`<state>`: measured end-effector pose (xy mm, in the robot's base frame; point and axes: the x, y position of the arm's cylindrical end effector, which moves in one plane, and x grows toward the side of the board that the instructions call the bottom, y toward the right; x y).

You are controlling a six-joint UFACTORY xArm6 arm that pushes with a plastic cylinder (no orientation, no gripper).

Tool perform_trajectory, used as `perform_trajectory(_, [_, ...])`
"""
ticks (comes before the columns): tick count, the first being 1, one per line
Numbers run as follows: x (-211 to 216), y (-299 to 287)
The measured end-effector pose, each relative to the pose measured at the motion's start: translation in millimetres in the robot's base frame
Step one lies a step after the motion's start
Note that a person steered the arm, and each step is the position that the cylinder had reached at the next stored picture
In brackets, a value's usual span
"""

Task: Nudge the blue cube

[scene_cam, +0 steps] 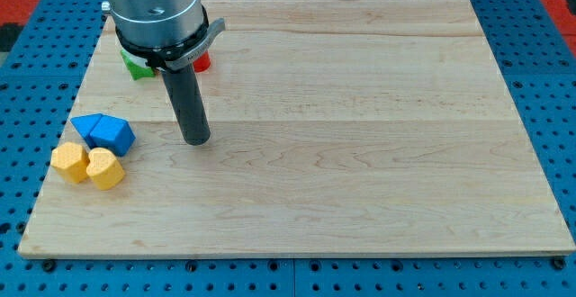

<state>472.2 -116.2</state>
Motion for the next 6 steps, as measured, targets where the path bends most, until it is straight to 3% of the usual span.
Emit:
perform_trajectory(3, [4,2])
perform_trajectory(4, [-16,-6])
perform_trajectory(6, [-31,-111])
